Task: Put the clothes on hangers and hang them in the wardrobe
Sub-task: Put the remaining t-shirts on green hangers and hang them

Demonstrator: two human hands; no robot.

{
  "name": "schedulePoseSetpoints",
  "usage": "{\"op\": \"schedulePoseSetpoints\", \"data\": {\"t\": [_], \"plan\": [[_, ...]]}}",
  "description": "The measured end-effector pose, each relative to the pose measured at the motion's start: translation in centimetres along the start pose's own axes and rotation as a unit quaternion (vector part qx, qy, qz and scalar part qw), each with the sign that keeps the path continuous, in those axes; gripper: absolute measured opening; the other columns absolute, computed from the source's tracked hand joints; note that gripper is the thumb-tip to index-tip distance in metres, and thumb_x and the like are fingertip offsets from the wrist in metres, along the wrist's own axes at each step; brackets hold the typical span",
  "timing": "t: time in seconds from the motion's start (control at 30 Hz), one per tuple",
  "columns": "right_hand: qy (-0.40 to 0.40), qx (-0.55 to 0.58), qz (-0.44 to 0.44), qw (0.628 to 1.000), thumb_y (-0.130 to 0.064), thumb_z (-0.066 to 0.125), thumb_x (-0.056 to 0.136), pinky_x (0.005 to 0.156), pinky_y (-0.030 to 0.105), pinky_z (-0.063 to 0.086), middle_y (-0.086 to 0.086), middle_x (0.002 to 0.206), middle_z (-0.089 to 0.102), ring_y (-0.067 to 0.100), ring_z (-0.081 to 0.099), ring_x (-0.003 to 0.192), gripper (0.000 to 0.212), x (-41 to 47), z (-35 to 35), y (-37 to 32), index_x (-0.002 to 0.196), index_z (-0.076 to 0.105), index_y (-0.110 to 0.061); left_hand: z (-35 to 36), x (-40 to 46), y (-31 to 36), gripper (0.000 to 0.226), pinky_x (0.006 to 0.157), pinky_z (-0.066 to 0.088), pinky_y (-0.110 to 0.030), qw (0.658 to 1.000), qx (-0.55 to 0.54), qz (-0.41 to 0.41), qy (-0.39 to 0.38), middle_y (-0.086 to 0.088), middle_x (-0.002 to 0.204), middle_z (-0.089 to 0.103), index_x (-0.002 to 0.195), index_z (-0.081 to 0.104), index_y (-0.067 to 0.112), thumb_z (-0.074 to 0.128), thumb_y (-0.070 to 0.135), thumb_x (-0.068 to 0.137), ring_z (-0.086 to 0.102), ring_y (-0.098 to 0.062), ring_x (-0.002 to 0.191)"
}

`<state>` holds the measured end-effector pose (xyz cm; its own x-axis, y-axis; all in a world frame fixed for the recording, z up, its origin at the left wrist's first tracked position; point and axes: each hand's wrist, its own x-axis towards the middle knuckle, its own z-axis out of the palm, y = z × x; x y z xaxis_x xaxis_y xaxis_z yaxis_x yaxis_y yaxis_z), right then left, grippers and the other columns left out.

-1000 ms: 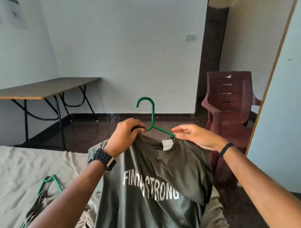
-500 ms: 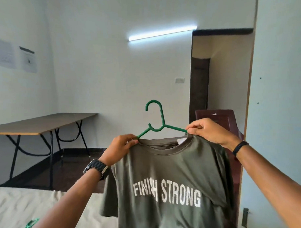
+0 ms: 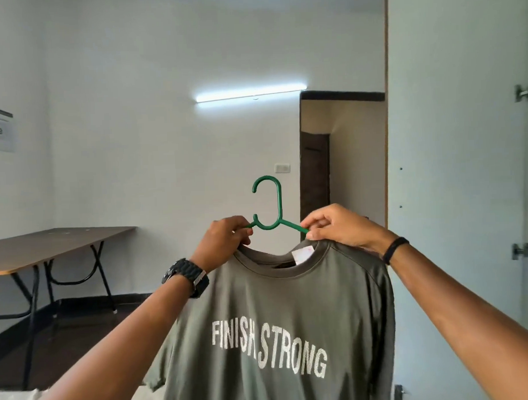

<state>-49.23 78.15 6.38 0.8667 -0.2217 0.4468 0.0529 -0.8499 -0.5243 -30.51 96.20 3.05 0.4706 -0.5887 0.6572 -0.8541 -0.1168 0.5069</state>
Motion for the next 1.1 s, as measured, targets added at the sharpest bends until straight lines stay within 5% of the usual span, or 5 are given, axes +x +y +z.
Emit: {"op": "schedulePoseSetpoints", "data": {"t": [0.17,0.27,0.47,0.77,1.1], "plan": [[0.057,0.118,0.003,0.991,-0.011,0.063,0.090,0.088,0.026,0.052,0.010,0.102,0.070,0.014,0.066,0.095,0.027,-0.3,-3.2,-2.1,0.116,0.062,-0.005,0.5,1.8,1.5,0.012,0.062,0.044,-0.022,1.000,-0.010,0.002,0.025,-0.002,0.074,0.070,0.084,0.062,0.012,0.054,0.015,0.093,0.062,-0.012,0.067],[0.006,-0.020,0.055,0.998,-0.023,0.064,0.090,0.086,0.027,0.051,0.003,0.105,0.067,0.013,0.063,0.098,0.028,-1.4,-7.3,-2.5,0.116,0.063,-0.012,0.6,3.1,3.0,0.013,0.065,0.044,-0.022,0.999,-0.016,0.019,0.042,-0.003,0.076,0.071,0.084,0.062,0.013,0.054,0.015,0.093,0.063,-0.019,0.073],[0.027,-0.220,0.055,0.974,-0.020,0.057,0.094,0.050,0.014,0.028,-0.006,0.057,0.042,0.000,0.037,0.046,0.032,-2.5,-10.2,-0.8,0.063,0.054,-0.012,1.6,6.2,6.8,0.013,0.071,0.045,-0.029,0.996,0.006,0.053,0.071,0.001,0.074,0.070,0.087,0.063,0.016,0.053,0.020,0.094,0.063,-0.019,0.075],[0.035,-0.239,0.118,0.963,-0.045,0.044,0.097,0.084,0.029,0.044,-0.005,0.095,0.063,0.013,0.058,0.090,0.031,-5.2,-17.9,3.4,0.094,0.062,-0.019,8.2,12.0,12.9,0.015,0.077,0.048,-0.034,0.993,-0.011,0.108,0.053,0.001,0.076,0.069,0.089,0.063,0.017,0.051,0.021,0.096,0.064,-0.021,0.080],[0.241,-0.314,0.099,0.913,-0.028,0.047,0.099,0.062,0.032,0.037,-0.004,0.064,0.049,0.018,0.048,0.065,0.031,-8.6,-25.5,14.6,0.069,0.046,-0.021,23.1,19.6,17.4,0.032,0.088,0.045,-0.042,0.979,-0.006,0.159,0.126,-0.009,0.115,0.056,0.122,0.052,0.013,0.043,0.033,0.099,0.055,-0.029,0.101]]}}
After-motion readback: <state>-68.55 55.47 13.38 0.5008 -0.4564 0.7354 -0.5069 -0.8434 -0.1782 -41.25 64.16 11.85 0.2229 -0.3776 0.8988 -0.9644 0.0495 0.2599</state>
